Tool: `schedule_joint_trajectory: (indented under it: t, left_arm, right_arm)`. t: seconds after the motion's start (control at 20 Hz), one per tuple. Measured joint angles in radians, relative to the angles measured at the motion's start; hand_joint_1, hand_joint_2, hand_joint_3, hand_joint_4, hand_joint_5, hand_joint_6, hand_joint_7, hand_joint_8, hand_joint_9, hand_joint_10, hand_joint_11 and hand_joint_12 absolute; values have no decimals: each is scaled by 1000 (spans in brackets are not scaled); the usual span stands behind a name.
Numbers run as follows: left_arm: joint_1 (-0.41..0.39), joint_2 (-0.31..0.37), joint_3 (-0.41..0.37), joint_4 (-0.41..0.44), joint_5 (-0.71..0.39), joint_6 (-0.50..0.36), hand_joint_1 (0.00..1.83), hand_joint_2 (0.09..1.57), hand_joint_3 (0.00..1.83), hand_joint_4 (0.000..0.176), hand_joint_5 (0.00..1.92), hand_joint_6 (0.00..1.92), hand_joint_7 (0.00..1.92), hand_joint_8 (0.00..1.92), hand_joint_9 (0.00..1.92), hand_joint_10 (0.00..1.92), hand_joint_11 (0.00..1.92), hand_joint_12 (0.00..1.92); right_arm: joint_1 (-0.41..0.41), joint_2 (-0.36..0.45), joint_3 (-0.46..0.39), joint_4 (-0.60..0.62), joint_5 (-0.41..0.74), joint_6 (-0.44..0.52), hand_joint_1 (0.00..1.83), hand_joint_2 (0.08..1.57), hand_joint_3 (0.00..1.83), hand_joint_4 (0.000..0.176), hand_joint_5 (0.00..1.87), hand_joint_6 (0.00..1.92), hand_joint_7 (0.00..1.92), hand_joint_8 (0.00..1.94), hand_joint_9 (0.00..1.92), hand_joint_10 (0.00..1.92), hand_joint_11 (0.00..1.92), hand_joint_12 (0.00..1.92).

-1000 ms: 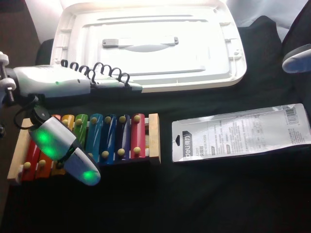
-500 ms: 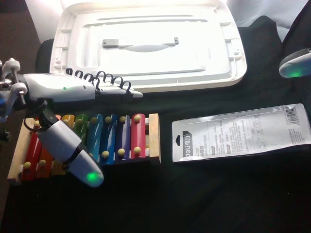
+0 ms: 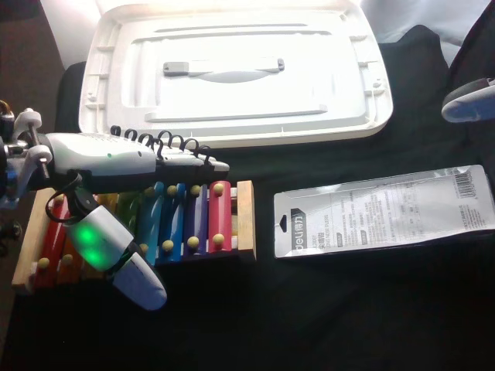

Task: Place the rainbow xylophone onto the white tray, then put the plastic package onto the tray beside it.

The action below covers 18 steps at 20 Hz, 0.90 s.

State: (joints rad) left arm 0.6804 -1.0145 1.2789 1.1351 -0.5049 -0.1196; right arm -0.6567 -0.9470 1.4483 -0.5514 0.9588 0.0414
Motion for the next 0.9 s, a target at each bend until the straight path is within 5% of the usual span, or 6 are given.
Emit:
schedule_joint_trajectory:
  t: [0.2,0.35,0.4,0.55,0.65,0.9]
  left_arm:
    - [10,-17,4,18,16,-2,881,546,0,55,0,0,0,0,0,0,2,1]
    - [11,-19,5,27,20,-1,952,654,10,28,0,0,8,1,5,1,36,17]
    - [11,-26,5,33,23,-2,1090,778,6,46,40,3,82,4,89,7,88,47]
    - [16,-35,5,41,26,-8,1181,860,9,40,101,7,143,6,159,11,127,72]
    - [21,-41,5,42,28,-9,1212,919,1,10,183,1,261,1,297,6,221,164]
    - [10,-42,9,32,34,-3,1244,1113,0,0,729,93,740,28,760,47,307,967]
  right_arm:
    - [0,0,-3,-1,-1,0,805,885,3,116,151,0,53,2,46,5,0,542]
    - [0,0,-3,-11,0,0,840,867,0,141,163,2,51,1,57,3,0,636]
    - [0,0,-3,-11,0,0,820,865,0,138,165,2,60,3,64,4,0,648]
    - [0,0,-3,-14,0,0,803,862,0,124,162,0,53,0,54,0,0,631]
    - [0,0,-3,-14,0,0,856,864,0,133,171,2,53,0,54,0,0,588]
    - [0,0,-5,-14,1,0,894,904,7,106,188,2,95,6,84,7,0,666]
